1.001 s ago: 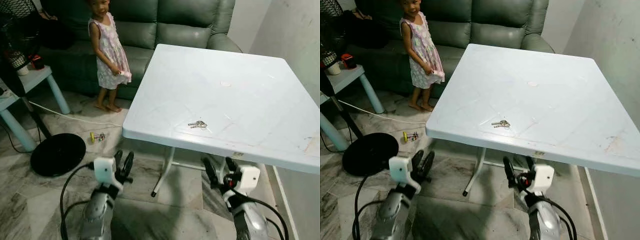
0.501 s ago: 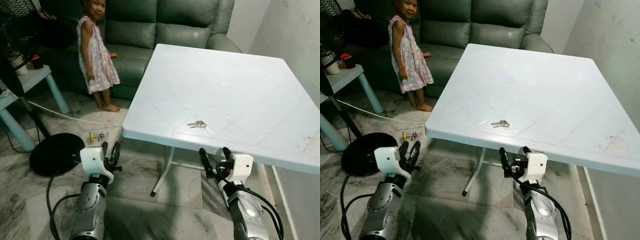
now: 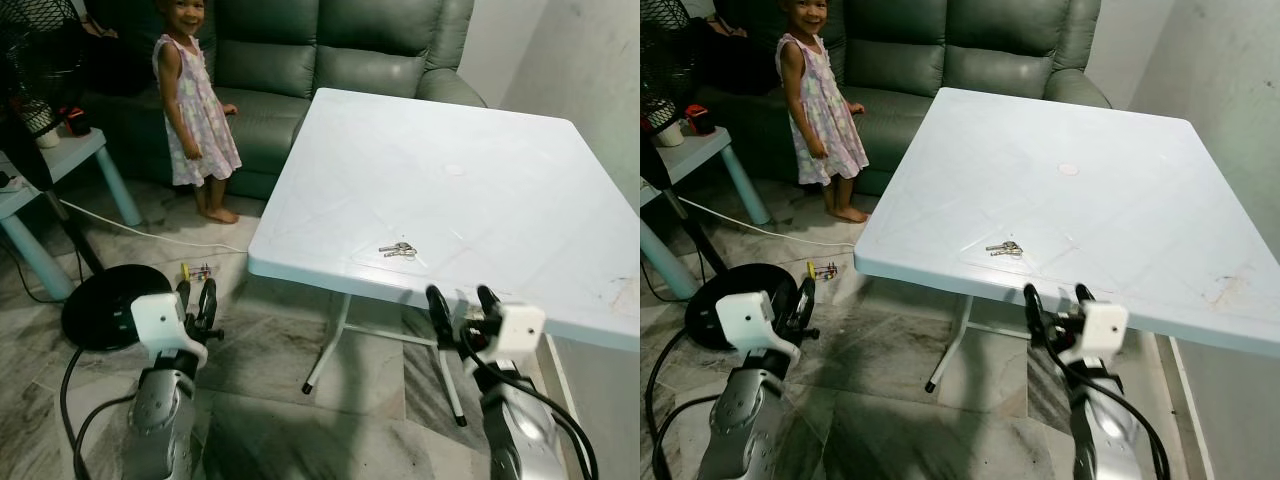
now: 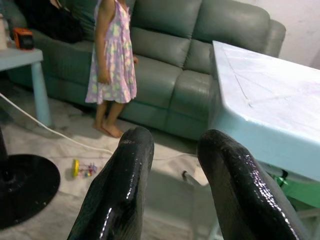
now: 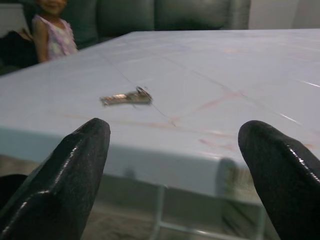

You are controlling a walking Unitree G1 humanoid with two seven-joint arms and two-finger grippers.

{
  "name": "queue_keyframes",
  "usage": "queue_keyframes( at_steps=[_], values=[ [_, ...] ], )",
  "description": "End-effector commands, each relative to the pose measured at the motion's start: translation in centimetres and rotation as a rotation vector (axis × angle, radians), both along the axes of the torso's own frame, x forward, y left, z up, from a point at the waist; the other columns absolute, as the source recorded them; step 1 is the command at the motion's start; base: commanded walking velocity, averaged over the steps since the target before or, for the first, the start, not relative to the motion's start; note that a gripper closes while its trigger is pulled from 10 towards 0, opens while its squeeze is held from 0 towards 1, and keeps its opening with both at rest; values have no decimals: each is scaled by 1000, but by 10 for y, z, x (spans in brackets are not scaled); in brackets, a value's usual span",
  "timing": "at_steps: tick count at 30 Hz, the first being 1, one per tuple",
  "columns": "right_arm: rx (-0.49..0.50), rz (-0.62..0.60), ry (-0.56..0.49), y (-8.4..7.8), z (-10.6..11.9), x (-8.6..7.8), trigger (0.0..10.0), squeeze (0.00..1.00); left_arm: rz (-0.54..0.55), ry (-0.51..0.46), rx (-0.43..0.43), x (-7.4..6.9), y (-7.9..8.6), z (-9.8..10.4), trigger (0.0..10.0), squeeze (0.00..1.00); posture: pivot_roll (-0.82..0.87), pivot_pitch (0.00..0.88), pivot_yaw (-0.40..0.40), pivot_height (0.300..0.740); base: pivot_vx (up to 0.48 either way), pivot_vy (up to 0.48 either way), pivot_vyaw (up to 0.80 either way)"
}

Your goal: Hang keys on a hook

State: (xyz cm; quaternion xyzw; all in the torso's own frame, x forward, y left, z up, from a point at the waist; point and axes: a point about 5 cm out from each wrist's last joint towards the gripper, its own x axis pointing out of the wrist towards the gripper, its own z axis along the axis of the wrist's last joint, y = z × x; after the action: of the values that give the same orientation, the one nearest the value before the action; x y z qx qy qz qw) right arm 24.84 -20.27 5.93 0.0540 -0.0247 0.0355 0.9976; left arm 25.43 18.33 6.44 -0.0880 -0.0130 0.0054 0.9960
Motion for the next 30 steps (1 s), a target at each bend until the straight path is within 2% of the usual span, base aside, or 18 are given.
queue_keyframes(
  at_steps=[1,4,9,14,20,30],
  values=[
    [-59,8,-30,-2,5,-4,10000,0,-36,-11,-18,-3,-3,5,10000,0,93,0,-58,740,0,0,0],
    [-24,-14,-18,-2,3,-10,10000,0,-39,2,-38,-8,0,3,10000,0,93,0,-57,740,0,0,0],
    [-12,-8,-79,7,18,-13,10000,0,-53,-15,-71,-10,4,11,10000,0,90,0,-54,740,0,0,0],
    [-9,9,-120,13,30,-10,10000,0,-81,-20,-79,-8,1,19,10000,0,92,0,-53,740,0,0,0],
    [-17,17,-120,14,34,-9,10000,0,-104,-16,-87,-8,-3,21,10000,0,94,0,-56,740,0,0,0],
    [-12,48,-110,18,35,-8,10000,0,-141,0,-107,-12,-13,20,10000,0,101,0,-59,740,328,0,0]
  ],
)
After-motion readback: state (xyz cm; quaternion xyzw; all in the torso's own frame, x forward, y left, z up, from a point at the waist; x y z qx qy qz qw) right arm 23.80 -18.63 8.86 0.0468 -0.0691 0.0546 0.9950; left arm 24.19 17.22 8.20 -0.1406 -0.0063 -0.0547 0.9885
